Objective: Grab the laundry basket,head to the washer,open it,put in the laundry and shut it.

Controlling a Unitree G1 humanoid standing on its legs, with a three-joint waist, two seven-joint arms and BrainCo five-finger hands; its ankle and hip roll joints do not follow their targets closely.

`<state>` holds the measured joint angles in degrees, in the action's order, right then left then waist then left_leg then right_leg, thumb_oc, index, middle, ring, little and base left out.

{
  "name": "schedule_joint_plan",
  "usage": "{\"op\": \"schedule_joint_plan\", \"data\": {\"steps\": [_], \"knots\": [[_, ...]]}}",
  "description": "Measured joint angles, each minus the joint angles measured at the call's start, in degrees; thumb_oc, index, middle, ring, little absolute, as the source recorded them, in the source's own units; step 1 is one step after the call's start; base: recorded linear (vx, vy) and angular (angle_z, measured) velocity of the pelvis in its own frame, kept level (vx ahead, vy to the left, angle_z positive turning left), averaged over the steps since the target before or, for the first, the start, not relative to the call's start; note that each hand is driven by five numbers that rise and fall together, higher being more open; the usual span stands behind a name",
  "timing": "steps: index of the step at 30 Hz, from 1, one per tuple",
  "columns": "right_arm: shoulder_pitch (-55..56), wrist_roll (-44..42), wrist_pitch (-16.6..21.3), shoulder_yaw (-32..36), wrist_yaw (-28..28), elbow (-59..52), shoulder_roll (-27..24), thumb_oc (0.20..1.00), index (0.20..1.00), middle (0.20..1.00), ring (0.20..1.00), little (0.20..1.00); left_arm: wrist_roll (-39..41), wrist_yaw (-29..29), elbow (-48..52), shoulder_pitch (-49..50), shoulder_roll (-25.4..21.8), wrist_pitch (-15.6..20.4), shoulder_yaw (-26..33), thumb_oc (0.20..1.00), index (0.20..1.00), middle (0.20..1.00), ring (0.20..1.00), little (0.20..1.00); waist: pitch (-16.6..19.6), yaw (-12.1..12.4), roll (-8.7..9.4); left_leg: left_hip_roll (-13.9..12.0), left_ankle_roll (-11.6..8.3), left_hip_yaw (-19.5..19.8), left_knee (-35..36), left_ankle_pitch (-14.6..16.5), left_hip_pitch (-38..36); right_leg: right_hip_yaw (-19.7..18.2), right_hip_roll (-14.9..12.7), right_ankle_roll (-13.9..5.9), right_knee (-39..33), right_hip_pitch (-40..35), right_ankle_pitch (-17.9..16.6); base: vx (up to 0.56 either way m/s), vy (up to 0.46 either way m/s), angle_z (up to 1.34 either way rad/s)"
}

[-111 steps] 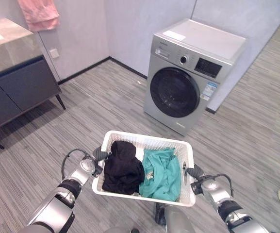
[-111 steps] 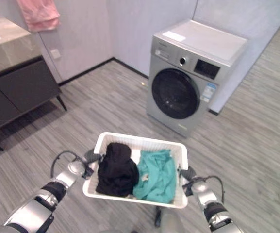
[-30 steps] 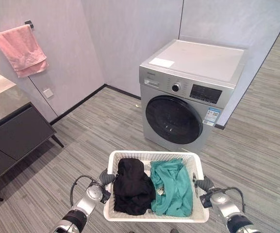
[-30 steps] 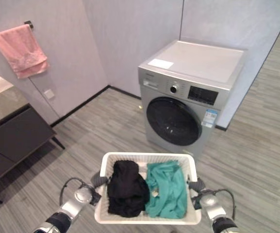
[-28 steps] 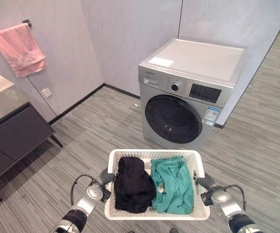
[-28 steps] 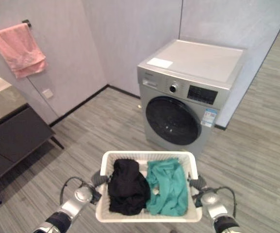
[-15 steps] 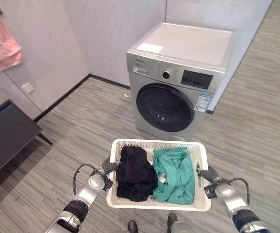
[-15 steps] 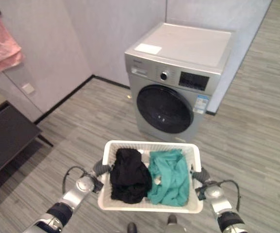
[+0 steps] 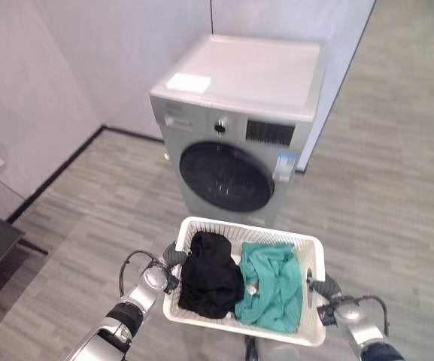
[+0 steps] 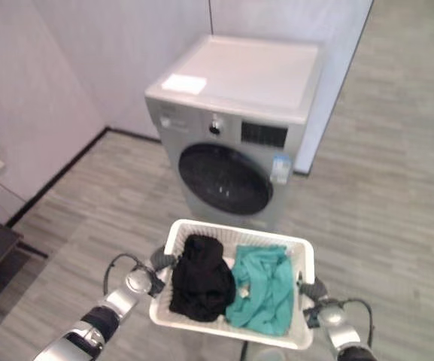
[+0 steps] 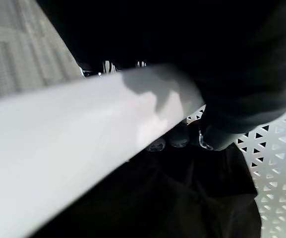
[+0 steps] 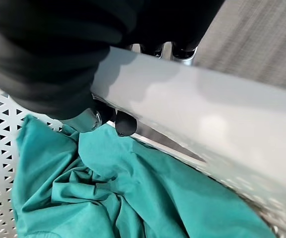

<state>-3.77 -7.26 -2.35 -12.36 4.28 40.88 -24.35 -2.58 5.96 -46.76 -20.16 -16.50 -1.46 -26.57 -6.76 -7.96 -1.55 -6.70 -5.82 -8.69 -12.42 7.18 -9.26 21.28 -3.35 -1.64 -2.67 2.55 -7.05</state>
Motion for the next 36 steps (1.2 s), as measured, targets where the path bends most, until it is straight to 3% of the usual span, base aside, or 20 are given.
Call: {"op": "schedule_joint_plan", "data": {"steps": [1, 2, 3, 4, 5, 8, 9, 11, 12, 15, 16, 19, 20, 21, 23, 24, 28, 29, 32, 36], "knots": [[-0.5, -0.3, 0.2, 0.0, 0.3, -0.1, 0.0, 0.200, 0.200, 0.200, 0.200, 0.200, 0.0, 0.0, 0.2, -0.2, 0.0, 0.0, 0.4, 0.200, 0.200, 0.200, 0.200, 0.200, 0.4, 0.1, 0.06, -0.8, -1.06, 0.2, -5.1, 0.0, 2.1, -0.1, 0.2, 0.17, 0.0, -0.5, 0.7, 0.27, -0.270, -0.34], [-1.3, -1.0, 0.2, -0.1, 0.6, -0.5, -0.1, 0.200, 0.200, 0.200, 0.200, 0.200, 0.3, 0.2, 0.6, -0.9, -0.2, 0.1, 1.0, 0.200, 0.200, 0.200, 0.200, 0.200, 0.4, 1.4, -0.06, -2.8, -2.18, 0.2, -18.6, -0.6, 7.4, -0.9, 1.6, 2.78, 0.1, -1.5, 1.5, 0.17, -0.107, -0.53], [-1.6, -1.0, 0.2, -0.2, 0.6, -0.5, -0.1, 0.200, 0.200, 0.200, 0.200, 0.200, 0.4, 0.5, 0.6, -0.8, -0.2, 0.1, 1.1, 0.200, 0.200, 0.200, 0.200, 0.200, 0.6, 2.3, -0.47, -3.8, -3.73, 0.8, -22.2, -2.5, 8.5, -1.8, 2.9, 4.52, 0.4, -2.0, 2.1, 0.23, -0.095, -0.58], [-1.7, -1.1, 0.2, -0.4, 0.7, -0.5, -0.1, 0.200, 0.200, 0.200, 0.200, 0.200, 0.4, 0.5, 0.6, -0.8, -0.3, 0.1, 1.1, 0.200, 0.200, 0.200, 0.200, 0.200, 0.7, 2.7, -0.54, -4.0, -4.14, 1.4, -23.7, -3.1, 8.9, -2.4, 3.0, 4.76, 0.4, -2.5, 2.3, 0.26, 0.051, -0.67], [-2.3, -1.6, 0.3, -0.8, 0.9, -0.5, -0.3, 0.200, 0.200, 0.200, 0.200, 0.200, 1.7, 0.6, 0.6, -1.9, -0.5, 0.1, 1.1, 0.200, 0.200, 0.200, 0.200, 0.200, 0.5, 2.9, 0.83, -5.3, -3.01, 3.9, -31.6, -4.7, 15.6, -4.2, 4.0, 8.10, -0.7, -4.8, 2.9, 0.19, 0.066, -0.57], [-2.7, -2.4, 0.2, -0.9, 0.8, -0.6, 0.0, 0.200, 0.200, 0.200, 0.200, 0.200, 2.3, 0.6, 0.8, -2.5, -1.1, 0.2, 1.2, 0.200, 0.200, 0.200, 0.200, 0.200, -0.5, 3.9, 3.87, -6.4, -2.01, 2.1, -12.9, -3.9, 15.8, -7.6, 3.9, 8.79, -1.0, -6.0, 3.5, 0.23, 0.187, -0.72], [-2.5, -2.7, 0.2, -0.9, 0.8, -0.7, 0.3, 0.200, 0.200, 0.200, 0.200, 0.200, 2.5, 0.6, 1.3, -1.8, -1.7, 0.3, 1.2, 0.200, 0.200, 0.200, 0.200, 0.200, -0.4, 4.3, 4.74, -6.6, -3.69, 2.0, 0.9, -5.1, 13.6, -9.1, 4.4, 8.00, -1.5, -6.8, 4.0, 0.20, 0.196, -0.60], [-2.8, -2.7, 0.2, -0.9, 0.7, -0.8, 0.4, 0.200, 0.200, 0.200, 0.200, 0.200, 2.6, 0.6, 1.7, -1.7, -2.0, 0.5, 1.1, 0.200, 0.200, 0.200, 0.200, 0.200, -0.6, 4.4, 4.83, -7.9, -4.88, 3.7, 9.3, -6.8, 13.9, -10.8, 5.6, 7.51, -1.8, -7.3, 4.3, 0.16, 0.156, -0.66], [-2.8, -2.7, 0.3, -1.0, 0.7, -0.5, 0.9, 0.200, 0.200, 0.200, 0.200, 0.200, 2.7, 0.6, 1.6, -1.6, -2.3, 0.6, 1.1, 0.200, 0.200, 0.200, 0.200, 0.200, -0.8, 5.0, 4.84, -8.5, -5.15, 8.2, 16.2, -9.1, 14.0, -13.0, 6.8, 7.14, -2.2, -8.3, 4.6, 0.16, 0.200, -0.75], [-2.8, -2.7, 0.3, -1.6, 0.8, 0.5, 1.4, 0.200, 0.200, 0.200, 0.200, 0.200, 2.7, 0.6, 1.4, -1.3, -2.6, 1.1, 1.1, 0.200, 0.200, 0.200, 0.200, 0.200, -1.4, 5.5, 4.67, -7.6, -5.85, 15.7, 17.8, -11.7, 15.9, -16.0, 7.4, 5.90, -2.3, -10.0, 5.5, 0.13, 0.231, -0.66], [-2.7, -2.7, 0.3, -1.7, 0.8, 0.5, 1.4, 0.200, 0.200, 0.200, 0.200, 0.200, 2.7, 0.6, 1.4, -0.9, -2.6, 1.3, 1.1, 0.200, 0.200, 0.200, 0.200, 0.200, -1.6, 5.4, 4.27, -7.4, -5.69, 15.6, 17.7, -11.9, 16.3, -16.6, 7.2, 5.70, -2.3, -10.5, 5.7, 0.16, 0.452, -0.59], [-1.8, -2.6, 0.5, -1.0, 0.5, 0.3, 1.1, 0.200, 0.200, 0.200, 0.200, 0.200, 2.7, 0.5, 1.9, 0.0, -2.5, 1.7, 0.7, 0.200, 0.200, 0.200, 0.200, 0.200, -2.1, 4.3, 1.81, -6.8, -3.63, 11.0, 14.0, -12.0, 15.7, -18.1, 6.1, 3.40, -2.3, -11.8, 7.0, 0.13, 0.400, -0.30], [-1.2, -2.6, 0.6, -1.1, 0.4, -0.2, 0.0, 0.200, 0.200, 0.200, 0.200, 0.200, 2.7, 0.6, 2.0, 0.1, -1.8, 2.0, 0.2, 0.200, 0.200, 0.200, 0.200, 0.200, -2.1, 3.7, -0.11, -6.8, -2.27, 10.8, 13.9, -12.1, 14.1, -18.3, 5.9, 2.14, -2.1, -12.1, 7.1, 0.16, 0.580, -0.24], [-0.9, -2.6, 0.6, -0.3, 0.5, 0.0, 0.4, 0.200, 0.200, 0.200, 0.200, 0.200, 2.7, 0.7, 1.0, 0.3, -1.5, 2.2, -0.5, 0.200, 0.200, 0.200, 0.200, 0.200, -2.5, 4.3, -0.77, -4.7, -2.06, 9.7, 14.9, -15.1, 12.3, -19.3, 3.2, 1.30, -1.3, -12.5, 7.5, 0.11, 0.441, -0.34], [-0.7, -2.5, 0.6, -0.5, 0.1, -0.3, 0.4, 0.200, 0.200, 0.200, 0.200, 0.200, 2.7, 0.6, 0.7, 0.9, -1.9, 2.2, -0.6, 0.200, 0.200, 0.200, 0.200, 0.200, -2.5, 4.1, -0.52, -1.0, -0.04, 7.7, 15.7, -14.6, 10.9, -19.1, -0.4, -0.69, -0.2, -12.3, 8.0, 0.10, 0.499, -0.36], [0.9, -1.9, 0.6, 0.0, -0.1, -2.9, 0.6, 0.200, 0.200, 0.200, 0.200, 0.200, 2.7, 0.6, 1.7, 0.9, -2.8, 2.2, -0.5, 0.200, 0.200, 0.200, 0.200, 0.200, -2.5, 3.9, -0.86, 4.0, 3.62, 5.8, 17.4, -13.8, 8.6, -19.2, -5.5, -1.15, 1.6, -12.3, 8.1, 0.08, 0.423, -0.19], [2.0, -0.2, 0.5, 1.0, -0.5, -5.6, 2.5, 0.200, 0.200, 0.200, 0.200, 0.200, 2.5, 0.6, 4.7, 1.4, -5.8, 2.6, 0.1, 0.200, 0.200, 0.200, 0.200, 0.200, -2.4, 5.5, -0.96, 8.0, 7.20, 2.4, 17.2, -12.4, 6.4, -19.4, -10.6, -6.68, 12.1, -7.1, 10.6, -0.02, 0.368, -0.40], [1.3, 0.0, 0.4, 1.0, -0.5, -5.6, 2.9, 0.200, 0.200, 0.200, 0.200, 0.200, 2.5, 0.6, 5.7, 1.3, -6.4, 2.6, 0.5, 0.200, 0.200, 0.200, 0.200, 0.200, -2.4, 6.4, -0.80, 8.4, 8.34, 0.4, 17.7, -11.7, 6.2, -18.3, -11.4, -7.21, 13.5, -4.5, 7.7, -0.08, 0.352, -0.55], [0.4, 0.3, 0.4, 1.0, -0.6, -6.5, 3.6, 0.200, 0.200, 0.200, 0.200, 0.200, 2.5, 0.5, 7.8, 1.8, -8.5, 2.6, 0.9, 0.200, 0.200, 0.200, 0.200, 0.200, -2.4, 7.3, -0.75, 8.8, 9.47, -1.4, 17.7, -11.1, 6.1, -9.9, -12.3, -7.48, 15.9, -0.8, 8.1, 0.00, 0.171, -0.42], [0.2, 0.3, 0.3, 0.8, -0.6, -6.5, 3.6, 0.200, 0.200, 0.200, 0.200, 0.200, 2.5, 0.5, 8.7, 2.9, -8.4, 2.6, 1.8, 0.200, 0.200, 0.200, 0.200, 0.200, -2.0, 7.2, 0.63, 8.7, 9.29, -2.3, 17.9, -10.5, 5.3, -11.1, -8.4, -7.00, 10.1, -0.2, 7.6, 0.01, 0.030, -0.09]]}}
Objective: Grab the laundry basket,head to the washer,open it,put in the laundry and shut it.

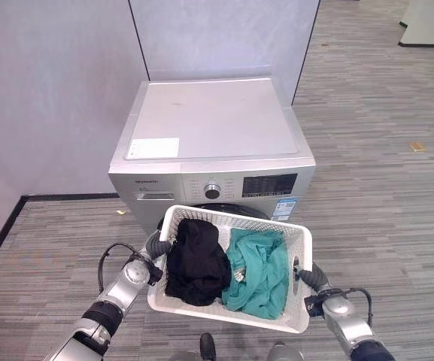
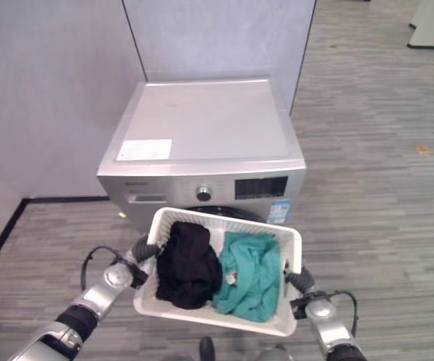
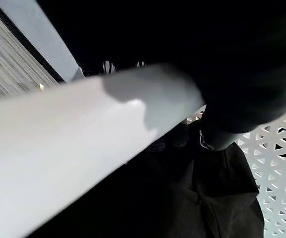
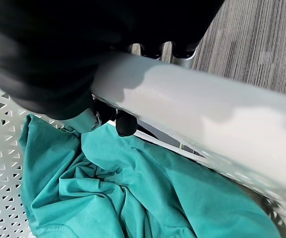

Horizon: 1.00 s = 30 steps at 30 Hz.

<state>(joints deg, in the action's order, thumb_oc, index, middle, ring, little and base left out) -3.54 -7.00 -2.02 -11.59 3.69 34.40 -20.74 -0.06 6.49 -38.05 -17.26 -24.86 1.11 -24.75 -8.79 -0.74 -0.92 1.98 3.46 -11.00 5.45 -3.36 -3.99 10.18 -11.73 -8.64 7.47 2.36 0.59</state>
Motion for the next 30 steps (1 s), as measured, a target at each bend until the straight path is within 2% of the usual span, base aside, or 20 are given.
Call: {"op": "schedule_joint_plan", "data": {"steps": [1, 3, 4, 8, 10, 15, 17, 18, 25, 30], "knots": [[-0.2, 0.0, 0.0, -0.1, 0.0, 0.0, 0.1, 0.200, 0.200, 0.200, 0.200, 0.200, 0.0, 0.0, 0.3, 0.5, -0.1, 0.0, 0.3, 0.200, 0.200, 0.200, 0.200, 0.200, 0.2, 0.2, 0.79, 0.3, -0.25, -0.6, 0.1, 0.2, 0.0, 0.2, 0.2, 0.74, -1.8, 0.4, -1.1, 0.00, -0.003, -0.21], [-0.5, 0.0, 0.0, -0.3, 0.0, 0.0, 0.1, 0.200, 0.200, 0.200, 0.200, 0.200, 0.0, 0.0, 0.8, 1.9, 0.3, 0.0, 1.5, 0.200, 0.200, 0.200, 0.200, 0.200, 0.4, 0.1, 0.71, -0.3, -0.71, -0.6, 0.1, 0.3, 0.2, -0.1, 1.1, 0.74, -3.8, -0.3, -3.0, 0.00, -0.010, -0.09], [0.2, 0.1, 0.0, -0.2, 0.0, -0.6, -0.1, 0.200, 0.200, 0.200, 0.200, 0.200, -0.2, 0.0, 0.9, 2.0, 0.5, 0.0, 1.5, 0.200, 0.200, 0.200, 0.200, 0.200, 0.3, -0.2, 0.76, -0.8, -1.45, 0.0, -0.1, -0.2, 0.3, -0.3, 2.4, 1.16, -5.6, -1.7, -3.9, 0.01, -0.022, 0.15], [4.6, 1.8, -0.4, 0.8, 0.1, -4.8, -0.6, 0.200, 0.200, 0.200, 0.200, 0.200, -0.9, 0.1, 4.9, 5.2, 0.7, -0.1, 2.3, 0.200, 0.200, 0.200, 0.200, 0.200, 0.2, -0.4, 0.98, -2.9, -3.11, 1.8, -0.1, -0.4, -0.2, 1.1, 5.0, 2.98, -11.4, -5.8, -5.3, 0.08, -0.069, 0.16], [8.0, 3.7, -0.7, 3.1, -0.3, -11.0, -0.6, 0.200, 0.200, 0.200, 0.200, 0.200, -1.3, 0.0, 11.1, 9.7, 0.6, -0.3, 5.9, 0.200, 0.200, 0.200, 0.200, 0.200, 0.2, -0.4, 0.96, -3.6, -3.75, 2.0, -0.1, -0.2, -0.3, 1.2, 6.0, 3.35, -12.5, -6.5, -5.6, 0.05, -0.065, 0.03], [17.9, 7.0, 0.5, 9.0, -2.0, -29.0, -0.3, 0.200, 0.200, 0.200, 0.200, 0.200, -3.5, 0.0, 31.4, 24.2, 0.9, 2.0, 13.9, 0.200, 0.200, 0.200, 0.200, 0.200, 0.2, -0.2, 0.90, -4.0, -4.19, 2.2, -0.1, 0.2, -0.8, 1.3, 6.4, 3.43, -12.5, -6.9, -5.3, 0.03, -0.053, 0.00], [20.0, 9.2, 0.7, 10.1, -3.3, -33.2, -0.2, 0.200, 0.200, 0.200, 0.200, 0.200, -5.1, -0.1, 35.9, 28.6, 2.7, 2.4, 17.2, 0.200, 0.200, 0.200, 0.200, 0.200, 0.3, -0.5, 0.82, -4.0, -4.50, 2.1, 0.1, 0.7, -1.0, 1.3, 6.3, 2.84, -12.5, -7.1, -4.7, 0.05, -0.039, -0.02], [22.5, 10.9, 2.0, 11.3, -4.2, -37.0, -0.1, 0.200, 0.200, 0.200, 0.200, 0.200, -5.7, -0.1, 40.0, 32.7, 4.8, 3.8, 19.6, 0.200, 0.200, 0.200, 0.200, 0.200, 0.4, -0.4, 0.76, -3.9, -4.39, 2.1, 0.1, 1.3, -1.1, 1.2, 5.9, 2.92, -12.5, -7.1, -4.5, 0.05, -0.033, -0.02], [36.2, 13.5, 3.4, 16.7, -11.9, -54.1, -0.3, 0.200, 0.200, 0.200, 0.200, 0.200, -7.9, -3.7, 55.6, 53.3, 8.8, 7.5, 26.4, 0.200, 0.200, 0.200, 0.200, 0.200, 1.5, 0.0, 0.20, -3.9, -4.22, 0.6, 0.1, 1.8, 0.2, -0.5, 6.0, 2.84, -12.5, -5.0, -4.4, 0.01, -0.023, -0.11], [33.4, 13.2, 3.9, 20.3, -13.0, -59.6, -2.7, 0.200, 0.200, 0.200, 0.200, 0.200, -7.4, -4.5, 59.3, 49.7, 7.5, 8.7, 28.5, 0.200, 0.200, 0.200, 0.200, 0.200, 2.2, 0.5, -0.31, -3.9, -4.25, -0.6, 0.1, 2.1, 0.4, -1.8, 6.0, 2.66, -12.5, -4.3, -4.7, 0.02, -0.023, -0.13]]}}
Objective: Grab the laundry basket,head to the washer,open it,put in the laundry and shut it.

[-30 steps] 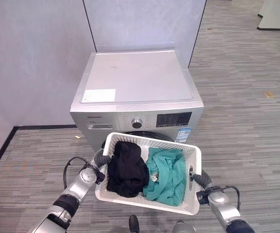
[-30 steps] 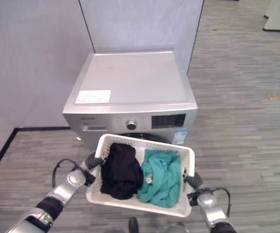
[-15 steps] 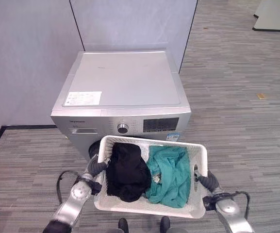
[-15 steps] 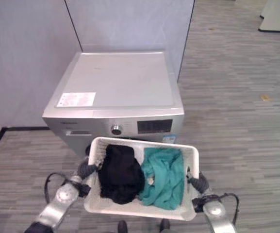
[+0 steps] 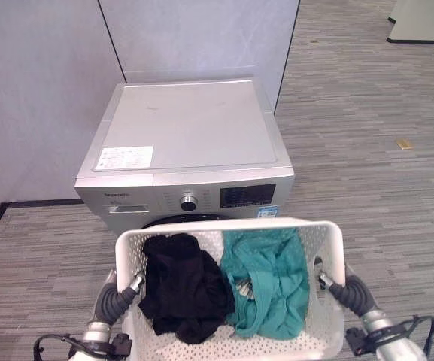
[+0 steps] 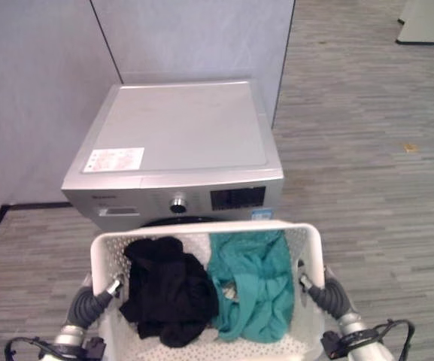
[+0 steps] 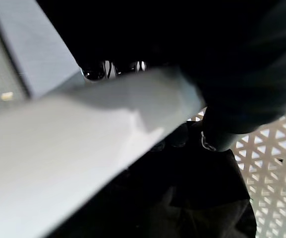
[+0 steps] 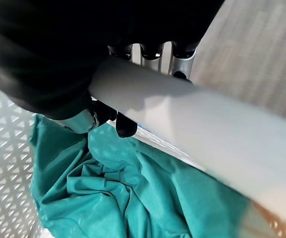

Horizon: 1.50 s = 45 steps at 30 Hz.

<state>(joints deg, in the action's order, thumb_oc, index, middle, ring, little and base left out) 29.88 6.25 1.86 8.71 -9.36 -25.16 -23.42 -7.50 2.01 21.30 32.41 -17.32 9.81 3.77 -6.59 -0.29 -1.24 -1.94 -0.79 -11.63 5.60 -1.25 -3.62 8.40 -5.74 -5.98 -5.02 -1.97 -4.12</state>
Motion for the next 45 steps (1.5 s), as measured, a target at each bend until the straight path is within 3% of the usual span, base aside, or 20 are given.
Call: {"op": "schedule_joint_plan", "data": {"steps": [8, 14, 19, 21, 22, 25, 28, 31, 34, 35, 38, 40, 41, 43, 45], "knots": [[-17.0, -4.5, 0.6, 3.6, 4.3, 1.0, -8.3, 0.200, 0.200, 0.200, 0.200, 0.200, 1.1, 0.3, -0.4, -18.3, -7.9, -0.1, 0.3, 0.200, 0.200, 0.200, 0.200, 0.200, 2.0, -0.3, -0.04, 0.0, -0.06, 0.7, -0.3, -0.4, -0.3, 0.6, 0.3, 0.14, 0.0, -0.8, -0.1, 0.03, -0.031, 0.06], [-34.0, -6.2, 0.1, 0.4, 9.5, 11.4, -13.8, 0.200, 0.200, 0.200, 0.200, 0.200, 3.3, 3.6, -11.2, -38.4, -11.8, -2.2, -4.5, 0.200, 0.200, 0.200, 0.200, 0.200, 3.0, -0.1, 0.23, -0.2, -0.50, 3.4, -0.3, -1.3, -0.3, 3.2, 0.6, 0.37, 0.0, -2.2, 0.2, 0.03, -0.065, 0.22], [-47.6, -10.3, -1.3, -8.9, 12.9, 27.8, -20.3, 0.200, 0.200, 0.200, 0.200, 0.200, 7.4, 5.9, -28.2, -56.4, -13.9, -4.9, -14.7, 0.200, 0.200, 0.200, 0.200, 0.200, 2.9, 0.2, 0.56, -0.6, -1.17, 6.9, -2.1, -2.0, 1.3, 5.0, 1.2, 1.06, 0.0, -3.2, 0.8, -0.04, -0.136, 0.33], [-53.1, -13.6, -2.2, -13.0, 13.7, 34.3, -21.4, 0.200, 0.200, 0.200, 0.200, 0.200, 9.6, 6.6, -34.1, -62.5, -14.4, -5.8, -18.4, 0.200, 0.200, 0.200, 0.200, 0.200, 2.1, 0.5, 1.51, -0.8, -2.25, 9.2, -6.8, -1.8, 4.4, 6.1, 1.8, 2.01, 0.0, -3.0, 1.4, -0.08, -0.097, 0.36], [-57.8, -14.7, -3.2, -17.0, 14.1, 39.2, -21.7, 0.200, 0.200, 0.200, 0.200, 0.200, 11.7, 6.7, -37.0, -65.3, -14.7, -6.8, -19.7, 0.200, 0.200, 0.200, 0.200, 0.200, 0.9, 0.8, 3.15, -0.7, -3.28, 10.2, -12.0, -2.0, 7.1, 6.0, 1.7, 2.83, 0.0, -3.1, 1.4, -0.05, -0.038, 0.17], [-65.1, -15.3, -4.6, -22.6, 14.3, 44.3, -22.2, 0.200, 0.200, 0.200, 0.200, 0.200, 15.1, 7.8, -43.0, -70.0, -16.9, -7.6, -23.2, 0.200, 0.200, 0.200, 0.200, 0.200, -0.8, 1.2, 4.04, -1.5, -4.62, 12.8, -16.7, -2.9, 9.9, 6.6, 2.5, 3.91, 0.0, -3.3, 1.6, 0.05, 0.055, 0.15], [-70.4, -15.0, -5.0, -25.5, 14.8, 47.9, -22.6, 0.200, 0.200, 0.200, 0.200, 0.200, 16.2, 8.5, -45.4, -74.9, -18.5, -8.0, -25.0, 0.200, 0.200, 0.200, 0.200, 0.200, -3.1, 0.9, 5.41, -3.0, -4.98, 12.0, -13.4, -2.7, 10.8, 8.3, 2.3, 5.16, -0.5, -3.0, 1.5, 0.13, 0.133, 0.22], [-72.5, -14.9, -5.0, -25.7, 15.7, 49.9, -22.6, 0.200, 0.200, 0.200, 0.200, 0.200, 16.2, 9.0, -46.0, -76.7, -18.5, -8.0, -26.2, 0.200, 0.200, 0.200, 0.200, 0.200, -3.6, 0.9, 5.36, -4.9, -5.22, 10.8, -10.0, -2.9, 11.8, 7.9, 2.5, 5.39, -0.4, -2.3, 1.5, 0.16, 0.170, -0.05], [-75.1, -14.3, -5.0, -26.6, 15.6, 53.5, -22.5, 0.200, 0.200, 0.200, 0.200, 0.200, 16.6, 8.8, -45.9, -77.3, -18.4, -8.1, -27.2, 0.200, 0.200, 0.200, 0.200, 0.200, -3.1, 1.1, 2.49, -6.2, -4.33, 11.2, -6.0, -3.0, 10.6, 6.6, 3.7, 4.40, -0.2, -2.4, 1.1, 0.20, 0.233, -0.33], [-75.6, -14.1, -5.2, -26.6, 15.6, 54.7, -22.6, 0.200, 0.200, 0.200, 0.200, 0.200, 16.5, 8.6, -46.0, -78.2, -19.1, -8.1, -28.7, 0.200, 0.200, 0.200, 0.200, 0.200, -3.1, 1.4, 2.58, -5.7, -4.57, 10.6, -7.2, -4.6, 10.5, 6.0, 2.6, 3.28, 0.0, -2.8, 1.0, 0.22, 0.278, -0.25], [-76.6, -13.4, -5.6, -27.7, 15.4, 56.1, -22.4, 0.200, 0.200, 0.200, 0.200, 0.200, 16.5, 8.7, -46.8, -79.1, -20.0, -8.7, -30.4, 0.200, 0.200, 0.200, 0.200, 0.200, -2.4, 1.3, 3.23, -2.1, -2.43, 8.8, -7.2, -3.3, 8.4, 4.6, -1.1, 1.33, 2.0, -3.1, 2.0, 0.19, 0.295, -0.18], [-77.3, -13.7, -5.9, -28.1, 15.1, 57.1, -21.7, 0.200, 0.200, 0.200, 0.200, 0.200, 16.5, 8.7, -48.8, -80.9, -20.8, -9.2, -32.4, 0.200, 0.200, 0.200, 0.200, 0.200, -1.9, 1.3, 3.56, 0.1, -0.46, 7.6, -7.6, -2.0, 7.5, 3.0, -3.4, -0.72, 9.2, -0.3, 3.7, 0.08, 0.243, -0.14], [-78.1, -13.8, -6.1, -28.5, 14.8, 57.9, -21.8, 0.200, 0.200, 0.200, 0.200, 0.200, 16.5, 8.7, -49.5, -81.5, -20.9, -9.2, -33.0, 0.200, 0.200, 0.200, 0.200, 0.200, -1.9, 1.6, 3.52, -0.1, 0.11, 7.9, -7.7, -1.7, 7.7, 2.7, -4.2, -1.63, 13.3, 1.6, 5.3, 0.05, 0.156, -0.08], [-80.3, -14.0, -6.8, -30.3, 13.9, 60.8, -21.7, 0.200, 0.200, 0.200, 0.200, 0.200, 16.5, 8.6, -50.3, -82.4, -20.9, -9.2, -33.8, 0.200, 0.200, 0.200, 0.200, 0.200, -1.7, 1.5, 3.39, 0.6, 0.94, 7.5, -8.2, -1.5, 7.6, 0.3, -5.3, -2.00, 21.1, 5.9, 6.1, 0.16, 0.178, -0.10], [-81.9, -14.7, -6.7, -32.2, 13.4, 63.0, -21.2, 0.200, 0.200, 0.200, 0.200, 0.200, 16.5, 8.4, -51.6, -82.7, -20.9, -9.2, -34.1, 0.200, 0.200, 0.200, 0.200, 0.200, -1.5, 1.6, 3.69, 1.2, 1.54, 7.3, -7.0, -1.5, 6.3, -0.9, -5.7, -2.09, 23.4, 8.0, 7.3, 0.14, 0.068, -0.29]]}}
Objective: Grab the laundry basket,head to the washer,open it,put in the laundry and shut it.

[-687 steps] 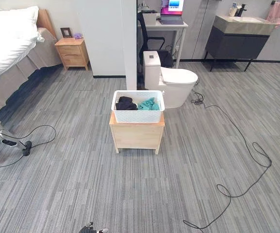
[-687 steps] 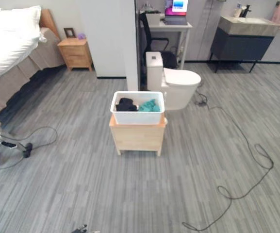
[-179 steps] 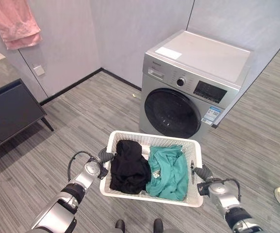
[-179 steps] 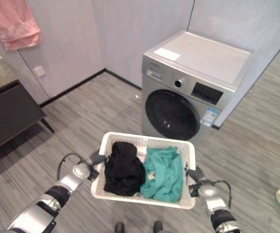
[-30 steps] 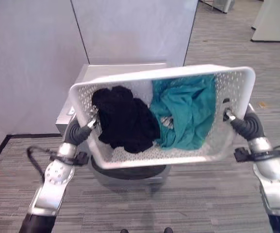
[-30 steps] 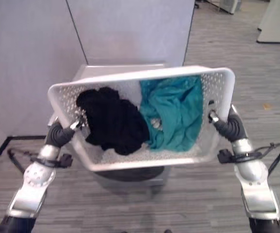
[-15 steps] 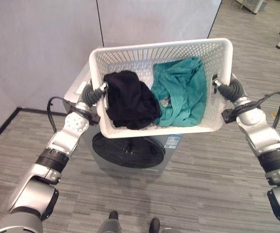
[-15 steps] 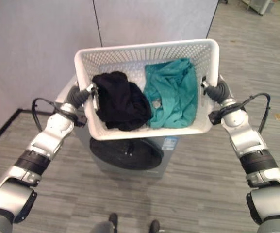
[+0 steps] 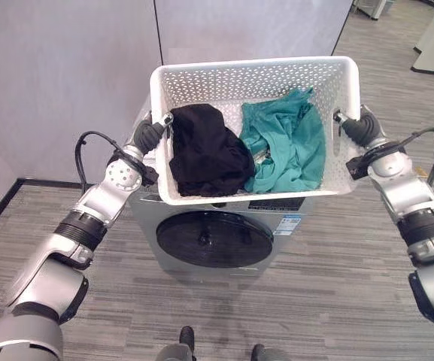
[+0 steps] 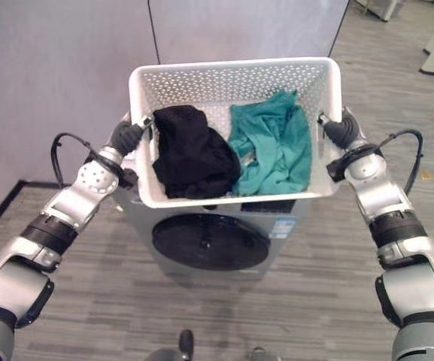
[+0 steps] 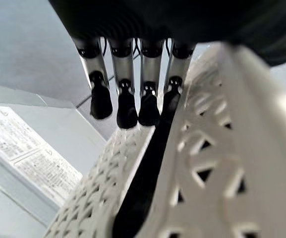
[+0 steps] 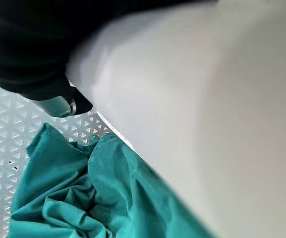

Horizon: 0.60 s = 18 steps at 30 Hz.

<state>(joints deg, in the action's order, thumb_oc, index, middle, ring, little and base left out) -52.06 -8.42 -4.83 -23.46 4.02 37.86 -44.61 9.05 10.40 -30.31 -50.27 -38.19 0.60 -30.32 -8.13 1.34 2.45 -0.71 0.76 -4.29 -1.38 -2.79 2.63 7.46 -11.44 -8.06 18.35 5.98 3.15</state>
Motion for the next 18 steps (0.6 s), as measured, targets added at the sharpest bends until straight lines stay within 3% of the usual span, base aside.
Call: {"op": "schedule_joint_plan", "data": {"steps": [2, 3, 5, 7, 9, 16, 18], "knots": [[-3.1, -0.5, -0.1, -3.0, -0.6, 3.5, 1.0, 0.200, 0.200, 0.200, 0.200, 0.200, 0.0, -0.4, -2.1, -1.3, -0.9, -0.2, -1.3, 0.200, 0.200, 0.200, 0.200, 0.200, 0.0, 0.5, 0.02, 0.4, 0.33, -0.2, 1.8, -0.3, -1.5, -0.4, 0.9, 0.68, -4.1, -1.1, 1.0, 0.13, -0.023, -0.19], [-3.6, -1.5, -0.1, -3.3, -0.9, 4.1, 1.4, 0.200, 0.200, 0.200, 0.200, 0.200, 0.1, -0.5, -3.1, -1.9, -1.2, -0.3, -2.0, 0.200, 0.200, 0.200, 0.200, 0.200, 0.4, 0.3, 0.61, 0.9, 0.12, -0.1, 1.7, -0.4, -1.5, -1.1, 1.4, 0.98, -8.1, -1.8, -0.4, 0.12, -0.049, 0.16], [-6.3, -2.2, -0.5, -4.9, -2.2, 6.7, 2.0, 0.200, 0.200, 0.200, 0.200, 0.200, 0.1, -0.7, -4.8, -2.7, -1.4, -0.4, -2.8, 0.200, 0.200, 0.200, 0.200, 0.200, 1.4, 0.1, -0.65, 0.2, -0.34, 0.1, 2.9, -0.7, -1.3, 1.8, 1.6, 0.00, -12.1, -3.3, -1.9, 0.13, -0.044, 0.03], [-7.7, -2.1, -0.7, -6.4, -3.0, 8.6, 1.8, 0.200, 0.200, 0.200, 0.200, 0.200, 0.1, -0.4, -6.6, -4.5, -1.0, -0.3, -3.6, 0.200, 0.200, 0.200, 0.200, 0.200, 1.4, -0.9, -0.78, -0.7, -1.39, 0.9, 3.3, -1.8, -0.9, 2.9, 3.0, 0.23, -16.0, -5.7, -4.7, 0.20, -0.083, 0.15], [-8.3, -2.7, -1.8, -7.9, -3.6, 10.8, 1.5, 0.200, 0.200, 0.200, 0.200, 0.200, 0.1, -0.1, -11.9, -7.7, 2.1, 0.0, -5.4, 0.200, 0.200, 0.200, 0.200, 0.200, 1.4, -1.8, -0.63, -0.9, -1.58, 2.3, 4.1, -2.1, -1.6, 3.0, 3.9, 0.54, -18.8, -8.1, -5.3, 0.20, -0.119, 0.30], [-9.0, -4.3, -2.9, -8.6, -4.4, 8.7, -1.1, 0.200, 0.200, 0.200, 0.200, 0.200, 0.0, 0.6, -12.9, -10.6, 2.5, -0.1, -6.0, 0.200, 0.200, 0.200, 0.200, 0.200, 1.8, -5.3, -0.35, -1.3, -3.32, 6.2, 5.2, -3.3, -1.3, 7.2, 5.4, 2.31, -23.1, -11.0, -6.4, 0.18, -0.191, 0.29], [-9.1, -5.3, -2.9, -10.3, -4.5, 8.7, -1.1, 0.200, 0.200, 0.200, 0.200, 0.200, 0.1, 0.7, -13.8, -10.9, 2.4, -0.1, -6.0, 0.200, 0.200, 0.200, 0.200, 0.200, 2.3, -5.2, 0.42, -2.1, -5.08, 6.9, 0.6, -1.7, 1.2, 6.9, 7.1, 3.89, -23.2, -11.1, -5.9, 0.05, -0.176, 0.18]]}}
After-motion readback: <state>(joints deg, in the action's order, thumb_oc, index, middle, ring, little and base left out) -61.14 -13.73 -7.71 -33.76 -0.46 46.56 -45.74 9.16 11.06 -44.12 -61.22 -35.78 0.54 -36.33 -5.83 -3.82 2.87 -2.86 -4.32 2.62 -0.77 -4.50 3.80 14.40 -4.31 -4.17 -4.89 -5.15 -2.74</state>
